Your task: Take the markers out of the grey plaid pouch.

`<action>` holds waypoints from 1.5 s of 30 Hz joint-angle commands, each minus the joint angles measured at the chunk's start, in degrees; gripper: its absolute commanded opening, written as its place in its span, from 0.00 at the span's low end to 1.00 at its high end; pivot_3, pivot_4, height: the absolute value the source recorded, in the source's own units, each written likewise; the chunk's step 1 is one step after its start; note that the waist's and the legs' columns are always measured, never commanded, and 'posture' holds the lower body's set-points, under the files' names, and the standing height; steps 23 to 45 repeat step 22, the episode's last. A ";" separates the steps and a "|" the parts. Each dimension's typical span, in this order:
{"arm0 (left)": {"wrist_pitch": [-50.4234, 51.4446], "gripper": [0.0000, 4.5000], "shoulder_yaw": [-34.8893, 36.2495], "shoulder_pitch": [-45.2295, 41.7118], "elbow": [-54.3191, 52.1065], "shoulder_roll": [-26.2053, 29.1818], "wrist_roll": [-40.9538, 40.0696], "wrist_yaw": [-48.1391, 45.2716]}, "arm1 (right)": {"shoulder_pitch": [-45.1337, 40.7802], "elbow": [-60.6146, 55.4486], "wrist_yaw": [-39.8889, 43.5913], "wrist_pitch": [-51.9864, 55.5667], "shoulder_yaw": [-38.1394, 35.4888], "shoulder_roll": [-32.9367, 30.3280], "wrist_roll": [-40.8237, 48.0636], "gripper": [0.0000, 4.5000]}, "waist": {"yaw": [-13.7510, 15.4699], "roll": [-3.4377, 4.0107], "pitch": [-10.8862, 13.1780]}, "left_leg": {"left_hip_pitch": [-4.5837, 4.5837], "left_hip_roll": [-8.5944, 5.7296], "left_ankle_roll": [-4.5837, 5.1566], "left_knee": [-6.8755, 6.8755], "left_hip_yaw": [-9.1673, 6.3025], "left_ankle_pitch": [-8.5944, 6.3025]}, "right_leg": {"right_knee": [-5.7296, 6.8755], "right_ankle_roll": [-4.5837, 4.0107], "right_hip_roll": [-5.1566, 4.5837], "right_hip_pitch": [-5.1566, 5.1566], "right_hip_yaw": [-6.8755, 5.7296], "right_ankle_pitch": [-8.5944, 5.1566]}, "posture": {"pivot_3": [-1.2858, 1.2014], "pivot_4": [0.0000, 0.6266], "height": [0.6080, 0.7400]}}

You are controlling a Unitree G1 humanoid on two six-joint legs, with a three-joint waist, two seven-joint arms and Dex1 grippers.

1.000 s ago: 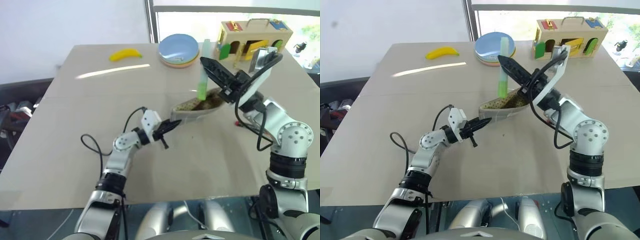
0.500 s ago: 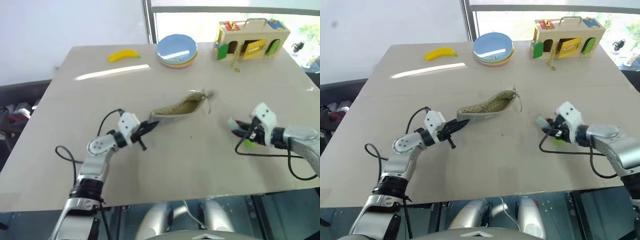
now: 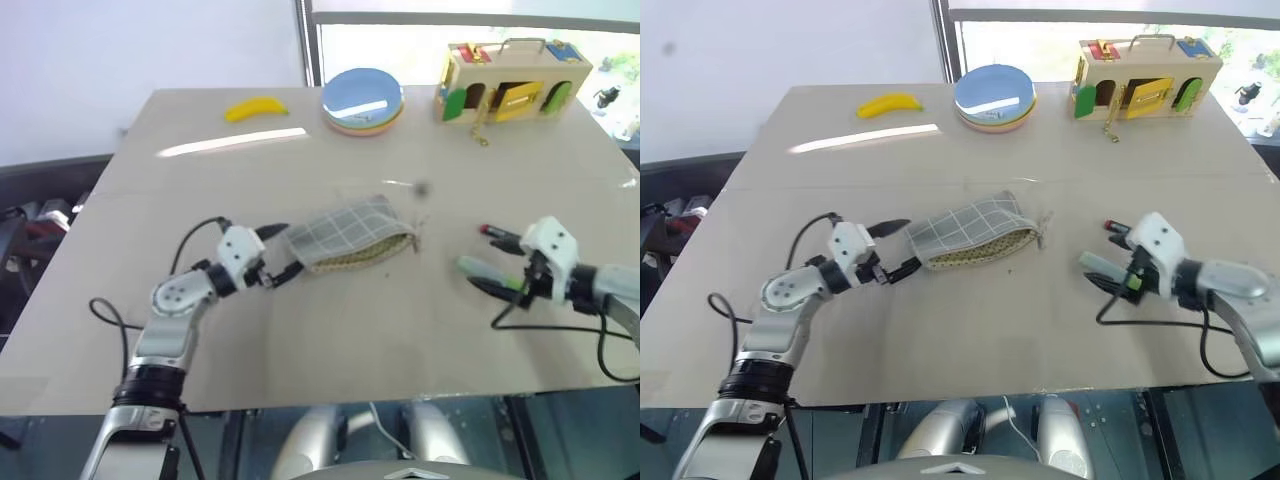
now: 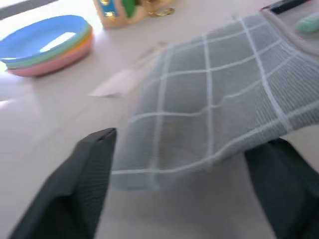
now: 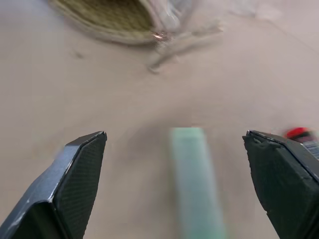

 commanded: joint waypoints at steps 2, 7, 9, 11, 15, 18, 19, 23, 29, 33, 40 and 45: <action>-4.28 0.97 4.62 1.30 1.75 3.58 1.80 2.85 | 8.68 -5.63 -0.17 1.48 -11.06 2.21 4.78 1.00 | 0.19 0.01 0.00 | 0.01 -0.01 0.00 0.00 0.01 0.00 | 0.00 0.00 0.00 0.02 0.01 0.00 | 0.52 0.24 1.00; 8.49 0.97 8.12 12.73 -5.19 6.60 -8.40 -4.44 | 19.31 -6.19 3.04 -1.11 -18.49 4.42 4.64 1.00 | -0.14 0.03 0.00 | 0.09 0.00 0.05 -0.03 0.13 -0.03 | 0.03 0.00 0.00 0.03 0.13 0.00 | 0.52 0.24 1.00; 14.18 0.97 9.19 19.56 -11.02 7.78 -11.64 -5.80 | 21.88 -5.24 4.54 -2.82 -20.31 5.12 4.24 1.00 | -0.38 0.04 0.03 | 0.13 0.03 0.07 -0.08 0.18 -0.05 | 0.03 0.00 0.02 0.03 0.18 0.00 | 0.52 0.24 1.00; 22.16 0.97 10.58 25.48 -18.07 8.31 -16.30 -5.16 | 22.93 -3.65 5.95 -4.50 -21.47 5.57 3.89 1.00 | -0.44 0.08 0.06 | 0.19 0.07 0.12 -0.15 0.22 -0.09 | -0.01 0.00 0.03 0.07 0.22 -0.01 | 0.52 0.24 1.00; 33.43 0.97 13.27 34.91 -29.28 8.74 -23.80 -4.47 | 24.64 0.41 10.59 -4.82 -21.96 4.36 3.85 1.00 | 0.12 0.26 0.20 | 0.65 0.08 0.34 -0.11 0.26 -0.24 | -0.01 -0.02 -0.04 0.53 0.22 -0.02 | 0.52 0.24 1.00; 37.02 0.97 15.30 39.56 -33.85 7.66 -25.27 -1.99 | 24.74 3.80 12.70 -7.05 -21.37 3.81 1.98 1.00 | 0.32 0.31 0.24 | 0.95 0.12 0.44 -0.13 0.23 -0.31 | -0.14 -0.14 -0.04 0.95 0.15 -0.13 | 0.52 0.24 1.00; 37.32 0.97 15.47 40.48 -34.63 7.63 -24.86 -1.66 | 24.29 4.82 13.07 -7.57 -21.34 3.77 1.65 1.00 | 0.29 0.34 0.24 | 0.95 0.14 0.45 -0.12 0.20 -0.31 | -0.17 -0.19 -0.04 0.94 0.09 -0.16 | 0.52 0.24 1.00; 35.66 0.97 15.78 41.51 -35.54 7.50 -23.10 -2.15 | 23.35 7.68 14.31 -8.68 -21.29 3.34 0.71 1.00 | 0.24 0.36 0.25 | 0.96 0.13 0.45 -0.12 0.23 -0.31 | -0.16 -0.09 -0.03 0.95 0.11 -0.10 | 0.52 0.24 1.00; 35.66 0.97 15.78 41.51 -35.54 7.50 -23.10 -2.15 | 23.35 7.68 14.31 -8.68 -21.29 3.34 0.71 1.00 | 0.24 0.36 0.25 | 0.96 0.13 0.45 -0.12 0.23 -0.31 | -0.16 -0.09 -0.03 0.95 0.11 -0.10 | 0.52 0.24 1.00; 35.66 0.97 15.78 41.51 -35.54 7.50 -23.10 -2.15 | 23.35 7.68 14.31 -8.68 -21.29 3.34 0.71 1.00 | 0.24 0.36 0.25 | 0.96 0.13 0.45 -0.12 0.23 -0.31 | -0.16 -0.09 -0.03 0.95 0.11 -0.10 | 0.52 0.24 1.00; 35.66 0.97 15.78 41.51 -35.54 7.50 -23.10 -2.15 | 23.35 7.68 14.31 -8.68 -21.29 3.34 0.71 1.00 | 0.24 0.36 0.25 | 0.96 0.13 0.45 -0.12 0.23 -0.31 | -0.16 -0.09 -0.03 0.95 0.11 -0.10 | 0.52 0.24 1.00; 35.66 0.97 15.78 41.51 -35.54 7.50 -23.10 -2.15 | 23.35 7.68 14.31 -8.68 -21.29 3.34 0.71 1.00 | 0.24 0.36 0.25 | 0.96 0.13 0.45 -0.12 0.23 -0.31 | -0.16 -0.09 -0.03 0.95 0.11 -0.10 | 0.52 0.24 1.00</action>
